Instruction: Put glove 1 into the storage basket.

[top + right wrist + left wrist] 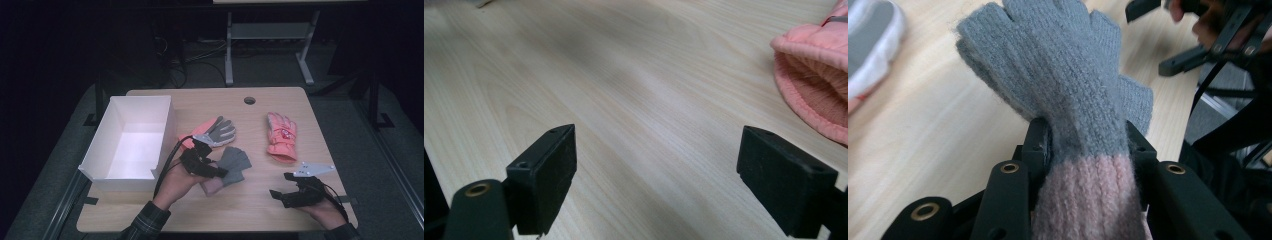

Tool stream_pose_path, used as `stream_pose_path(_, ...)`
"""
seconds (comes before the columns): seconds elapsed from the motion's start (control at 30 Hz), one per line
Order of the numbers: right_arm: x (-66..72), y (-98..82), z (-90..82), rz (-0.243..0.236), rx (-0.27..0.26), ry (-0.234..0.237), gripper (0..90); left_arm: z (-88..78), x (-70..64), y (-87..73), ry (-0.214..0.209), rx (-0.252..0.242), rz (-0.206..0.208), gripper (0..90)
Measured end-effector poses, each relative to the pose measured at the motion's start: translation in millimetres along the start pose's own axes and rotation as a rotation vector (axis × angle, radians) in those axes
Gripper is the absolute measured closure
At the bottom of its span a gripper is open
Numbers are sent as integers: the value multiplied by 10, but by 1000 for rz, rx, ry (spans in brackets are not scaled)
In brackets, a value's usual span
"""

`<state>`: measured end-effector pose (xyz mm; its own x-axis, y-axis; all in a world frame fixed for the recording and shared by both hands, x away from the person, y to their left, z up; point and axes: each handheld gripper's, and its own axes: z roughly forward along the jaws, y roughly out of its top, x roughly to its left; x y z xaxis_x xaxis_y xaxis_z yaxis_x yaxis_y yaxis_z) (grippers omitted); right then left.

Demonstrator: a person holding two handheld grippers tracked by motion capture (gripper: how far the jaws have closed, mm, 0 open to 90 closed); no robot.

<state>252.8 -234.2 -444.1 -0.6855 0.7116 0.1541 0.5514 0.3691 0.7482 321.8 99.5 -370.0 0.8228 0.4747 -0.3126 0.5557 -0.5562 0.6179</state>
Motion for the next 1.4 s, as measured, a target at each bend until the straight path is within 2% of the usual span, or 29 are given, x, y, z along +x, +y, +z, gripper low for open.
stream_pose_path(0.1,6,1,-13,-2,-10,-1,159,-162,-13,47,9,-14,3,637)
stream_pose_path(0.17,0,-2,-8,3,-4,2,159,-274,-10,78,12,-25,-11,637)
stream_pose_path(0.23,-1,-10,3,9,3,2,159,-353,9,103,32,-21,-9,637)
stream_pose_path(0.4,15,-13,23,4,7,12,158,-551,143,162,67,-35,-38,637)
stream_pose_path(0.7,1,-19,14,9,5,13,158,-985,321,238,120,-116,-83,638)
stream_pose_path(0.77,-1,-22,16,12,3,15,158,-1102,368,231,141,-132,-93,638)
stream_pose_path(0.97,-6,-25,21,14,7,14,157,-1317,487,180,182,-165,-122,639)
stream_pose_path(1.17,3,-23,20,14,11,14,157,-1581,603,135,244,-189,-141,639)
stream_pose_path(1.4,2,56,86,-1,14,27,157,-1754,765,20,285,-224,-194,639)
